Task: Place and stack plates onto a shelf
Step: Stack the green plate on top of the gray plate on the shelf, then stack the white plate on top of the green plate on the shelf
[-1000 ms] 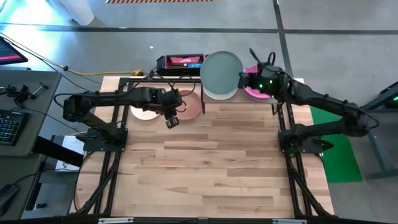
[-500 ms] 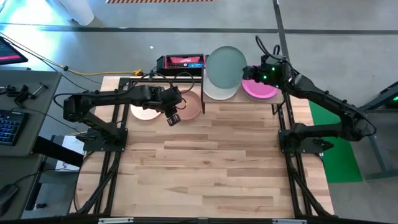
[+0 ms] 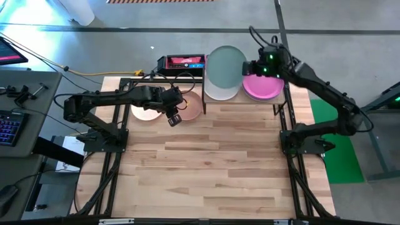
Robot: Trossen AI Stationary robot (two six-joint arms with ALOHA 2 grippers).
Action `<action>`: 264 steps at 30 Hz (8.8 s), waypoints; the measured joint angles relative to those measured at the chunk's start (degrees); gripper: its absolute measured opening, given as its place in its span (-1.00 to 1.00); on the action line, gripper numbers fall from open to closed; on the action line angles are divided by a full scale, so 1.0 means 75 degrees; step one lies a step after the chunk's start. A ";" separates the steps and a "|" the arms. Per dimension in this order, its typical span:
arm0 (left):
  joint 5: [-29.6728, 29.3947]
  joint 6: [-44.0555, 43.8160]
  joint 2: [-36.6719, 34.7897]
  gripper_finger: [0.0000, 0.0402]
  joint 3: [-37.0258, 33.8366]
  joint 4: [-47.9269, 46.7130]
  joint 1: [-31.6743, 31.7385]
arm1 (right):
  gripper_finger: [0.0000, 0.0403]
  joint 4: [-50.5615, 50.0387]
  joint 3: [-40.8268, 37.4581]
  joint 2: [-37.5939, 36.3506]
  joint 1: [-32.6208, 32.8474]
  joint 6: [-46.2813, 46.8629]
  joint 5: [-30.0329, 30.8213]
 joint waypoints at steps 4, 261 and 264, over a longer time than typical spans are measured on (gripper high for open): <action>0.0000 -0.0028 0.0000 -0.49 0.0000 0.0000 0.0000 | -1.00 -0.1056 0.1346 0.0702 -0.0174 -0.0511 0.0026; -0.1526 0.0524 -0.1038 -0.99 0.0353 0.0444 0.1267 | -0.71 -0.2765 0.2763 0.2247 0.1385 -0.2286 0.0481; -0.1569 0.1537 -0.1029 -0.99 0.0736 0.1174 0.1268 | -0.71 -0.2628 0.2766 0.2030 0.1272 -0.2286 0.0592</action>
